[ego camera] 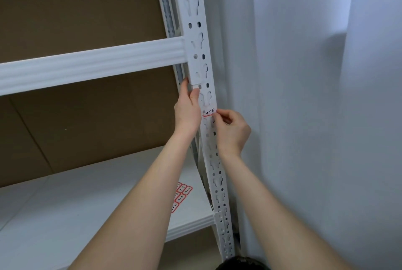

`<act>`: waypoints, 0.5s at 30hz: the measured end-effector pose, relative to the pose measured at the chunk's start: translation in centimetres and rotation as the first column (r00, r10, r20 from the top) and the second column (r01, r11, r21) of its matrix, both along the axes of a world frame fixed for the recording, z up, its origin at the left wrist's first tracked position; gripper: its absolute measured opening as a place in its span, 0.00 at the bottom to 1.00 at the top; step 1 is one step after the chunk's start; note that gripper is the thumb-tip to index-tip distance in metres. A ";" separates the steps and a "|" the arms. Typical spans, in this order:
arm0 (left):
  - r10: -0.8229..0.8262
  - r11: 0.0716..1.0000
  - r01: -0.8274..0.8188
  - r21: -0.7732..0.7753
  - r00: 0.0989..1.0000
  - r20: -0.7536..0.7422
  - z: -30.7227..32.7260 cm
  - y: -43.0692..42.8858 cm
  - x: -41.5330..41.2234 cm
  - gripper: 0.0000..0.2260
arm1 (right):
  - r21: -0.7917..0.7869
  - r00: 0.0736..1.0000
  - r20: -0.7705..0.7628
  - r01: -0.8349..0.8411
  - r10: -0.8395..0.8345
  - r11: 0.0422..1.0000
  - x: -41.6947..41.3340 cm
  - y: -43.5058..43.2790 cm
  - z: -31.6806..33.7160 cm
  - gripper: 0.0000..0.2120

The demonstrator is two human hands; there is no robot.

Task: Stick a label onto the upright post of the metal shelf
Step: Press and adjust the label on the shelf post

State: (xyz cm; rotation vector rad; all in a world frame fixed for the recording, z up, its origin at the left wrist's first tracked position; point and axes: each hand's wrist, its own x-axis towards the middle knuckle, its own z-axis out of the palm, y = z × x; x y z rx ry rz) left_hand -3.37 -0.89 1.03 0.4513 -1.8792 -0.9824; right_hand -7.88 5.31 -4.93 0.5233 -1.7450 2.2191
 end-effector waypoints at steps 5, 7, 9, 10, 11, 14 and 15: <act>-0.012 1.000 0.012 -0.002 1.000 -0.009 -0.2 -0.2 -0.2 0.20 | 0.011 0.999 0.002 0.045 -0.045 0.999 0.1 -0.2 0.1 0.02; -0.014 1.000 0.014 -0.008 1.000 -0.007 -0.2 -0.2 -0.2 0.20 | 0.052 0.998 -0.018 0.055 -0.054 0.997 0.1 -0.2 0.3 0.03; -0.024 1.000 0.024 -0.013 1.000 -0.006 -0.2 -0.2 -0.1 0.20 | 0.123 0.998 -0.045 0.053 -0.048 0.991 0.0 0.0 0.5 0.04; -0.031 0.999 0.031 -0.012 0.999 -0.007 -0.2 -0.2 0.0 0.20 | 0.177 0.998 -0.057 0.048 -0.038 0.983 -0.1 0.1 0.7 0.05; -0.039 0.999 0.039 -0.009 0.999 -0.008 -0.2 -0.2 0.0 0.20 | 0.239 0.997 -0.066 0.043 -0.028 0.970 -0.2 0.3 0.9 0.06; -0.042 0.999 0.042 -0.007 0.999 0.002 -0.1 -0.2 0.0 0.20 | 0.389 0.997 -0.078 0.051 -0.023 0.920 -0.4 0.4 1.4 0.09; -0.040 0.999 0.040 -0.009 0.999 0.004 -0.1 -0.2 0.0 0.20 | 0.416 0.997 -0.079 0.056 -0.026 0.908 -0.5 0.3 1.5 0.09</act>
